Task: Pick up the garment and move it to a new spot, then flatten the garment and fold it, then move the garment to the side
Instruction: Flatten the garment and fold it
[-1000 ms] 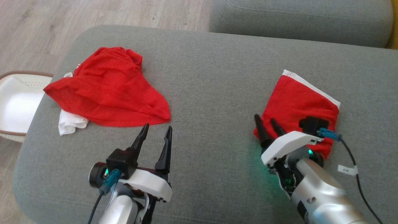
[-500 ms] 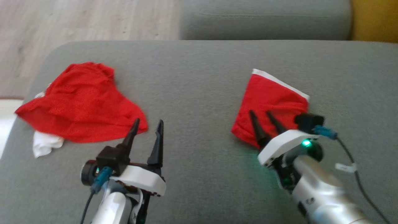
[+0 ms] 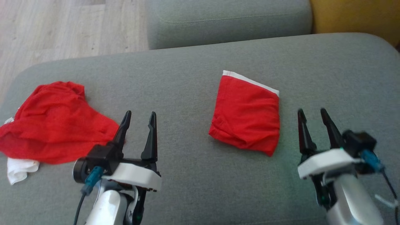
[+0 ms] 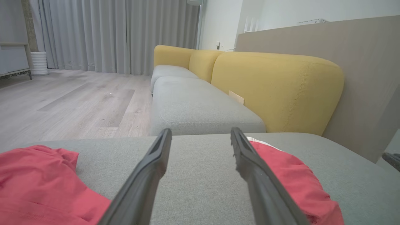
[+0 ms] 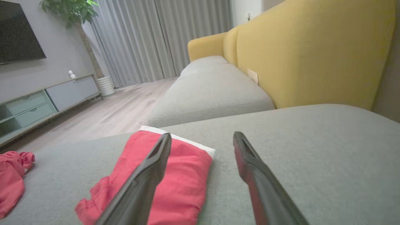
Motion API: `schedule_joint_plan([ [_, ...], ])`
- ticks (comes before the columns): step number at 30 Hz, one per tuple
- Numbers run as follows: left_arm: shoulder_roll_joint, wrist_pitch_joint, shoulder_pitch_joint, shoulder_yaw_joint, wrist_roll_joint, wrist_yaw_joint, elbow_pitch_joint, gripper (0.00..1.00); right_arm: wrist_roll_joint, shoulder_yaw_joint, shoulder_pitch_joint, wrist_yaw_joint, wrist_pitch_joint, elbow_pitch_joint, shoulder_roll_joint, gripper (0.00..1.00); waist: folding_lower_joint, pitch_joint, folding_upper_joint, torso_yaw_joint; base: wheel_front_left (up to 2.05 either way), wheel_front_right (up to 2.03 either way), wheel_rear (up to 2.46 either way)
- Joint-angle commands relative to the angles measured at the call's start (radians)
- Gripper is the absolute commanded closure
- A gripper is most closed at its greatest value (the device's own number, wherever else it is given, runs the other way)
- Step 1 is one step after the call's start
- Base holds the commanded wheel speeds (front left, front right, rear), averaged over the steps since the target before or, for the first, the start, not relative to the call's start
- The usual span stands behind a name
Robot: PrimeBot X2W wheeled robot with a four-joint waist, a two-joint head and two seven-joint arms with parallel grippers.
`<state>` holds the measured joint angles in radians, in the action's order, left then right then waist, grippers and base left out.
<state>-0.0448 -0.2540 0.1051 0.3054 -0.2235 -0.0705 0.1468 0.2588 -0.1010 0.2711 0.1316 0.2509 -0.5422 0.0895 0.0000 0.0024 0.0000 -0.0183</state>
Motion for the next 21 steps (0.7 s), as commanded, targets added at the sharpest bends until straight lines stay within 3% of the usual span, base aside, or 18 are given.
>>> schedule_joint_plan([
  [1,-0.005,-0.008,0.026,-0.042,0.009,-0.001,-0.043,0.00,-0.024,0.002,0.010,-0.001,0.011,0.064,-0.020,0.00,0.0000,-0.003,0.0000,-0.009,0.00,0.00,0.00],
  [8,-0.005,-0.008,-0.008,-0.053,0.034,0.002,-0.070,0.00,-0.079,0.048,-0.098,-0.001,0.011,0.176,-0.038,0.00,0.0000,-0.003,0.0000,-0.030,0.00,0.00,0.00],
  [19,-0.005,-0.008,-0.003,-0.029,0.040,0.012,-0.077,0.00,-0.057,0.031,-0.106,-0.001,0.011,0.205,-0.039,0.00,0.0000,0.042,0.0000,0.002,0.00,0.00,0.00],
  [20,-0.005,-0.008,0.004,-0.024,0.040,0.015,-0.077,0.00,-0.061,0.029,-0.097,-0.001,0.011,0.204,-0.039,0.53,0.0000,0.052,0.0000,0.011,0.00,0.00,0.00],
  [21,-0.005,-0.008,0.010,-0.019,0.040,0.017,-0.076,0.00,-0.067,0.026,-0.085,-0.001,0.011,0.202,-0.039,1.00,0.0000,0.062,0.0000,0.020,0.00,0.00,0.00],
])
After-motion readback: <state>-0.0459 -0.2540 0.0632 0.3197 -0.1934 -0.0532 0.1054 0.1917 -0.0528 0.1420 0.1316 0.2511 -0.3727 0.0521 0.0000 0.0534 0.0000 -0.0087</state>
